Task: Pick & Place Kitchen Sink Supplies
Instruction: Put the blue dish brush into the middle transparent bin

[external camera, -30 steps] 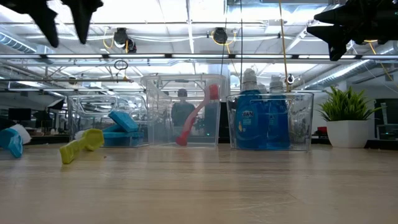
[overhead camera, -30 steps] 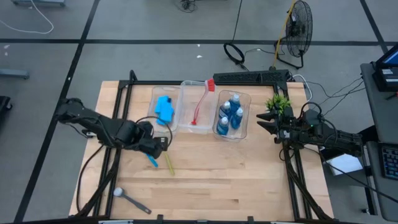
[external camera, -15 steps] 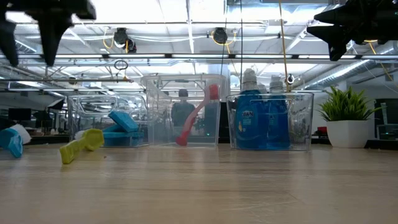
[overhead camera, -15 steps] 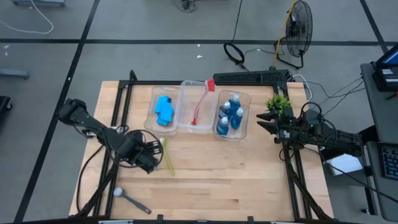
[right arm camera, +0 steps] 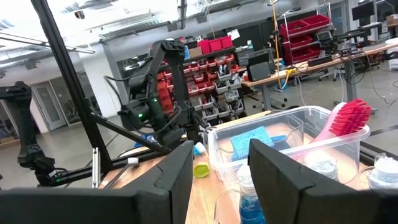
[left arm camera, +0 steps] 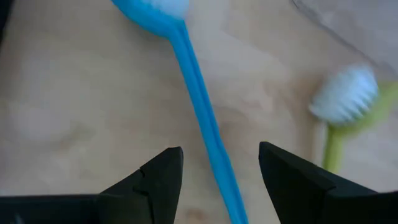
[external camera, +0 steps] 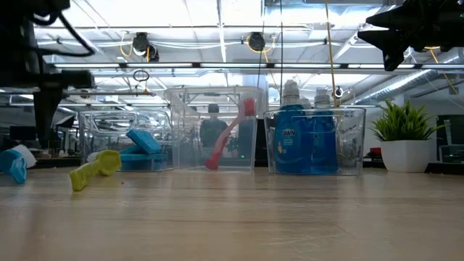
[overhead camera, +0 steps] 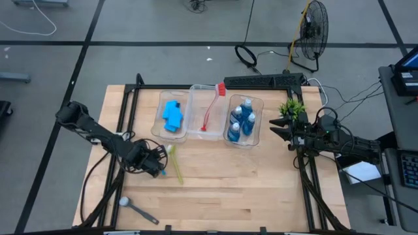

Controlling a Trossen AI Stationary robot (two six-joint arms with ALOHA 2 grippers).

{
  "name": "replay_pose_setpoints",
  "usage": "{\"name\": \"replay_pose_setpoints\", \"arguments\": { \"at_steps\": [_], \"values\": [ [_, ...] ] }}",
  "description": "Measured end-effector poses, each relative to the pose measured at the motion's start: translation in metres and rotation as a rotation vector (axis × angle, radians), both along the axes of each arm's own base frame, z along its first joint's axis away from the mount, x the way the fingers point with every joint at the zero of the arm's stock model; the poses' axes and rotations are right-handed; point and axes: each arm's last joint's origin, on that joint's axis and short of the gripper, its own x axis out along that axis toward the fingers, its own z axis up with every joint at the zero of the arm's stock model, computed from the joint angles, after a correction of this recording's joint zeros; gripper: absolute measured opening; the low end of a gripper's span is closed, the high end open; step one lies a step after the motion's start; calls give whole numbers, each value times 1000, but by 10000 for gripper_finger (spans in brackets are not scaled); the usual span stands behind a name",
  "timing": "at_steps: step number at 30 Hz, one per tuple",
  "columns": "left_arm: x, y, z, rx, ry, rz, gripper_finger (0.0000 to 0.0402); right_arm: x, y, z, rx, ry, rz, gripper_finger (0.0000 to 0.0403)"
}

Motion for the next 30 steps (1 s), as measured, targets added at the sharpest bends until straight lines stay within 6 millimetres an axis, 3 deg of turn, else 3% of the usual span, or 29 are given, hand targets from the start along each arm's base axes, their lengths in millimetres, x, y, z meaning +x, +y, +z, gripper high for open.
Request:
{"name": "replay_pose_setpoints", "arguments": {
  "at_steps": [9,17,30],
  "values": [
    [-18,26,-28,8,-2,82,214,0,0,0,0,1,0,141],
    [-22,31,-47,-26,-65,79,202,0,0,0,0,0,0,141],
    [-28,32,-45,-12,-36,54,23,0,0,0,-1,1,0,141]
  ]
}}
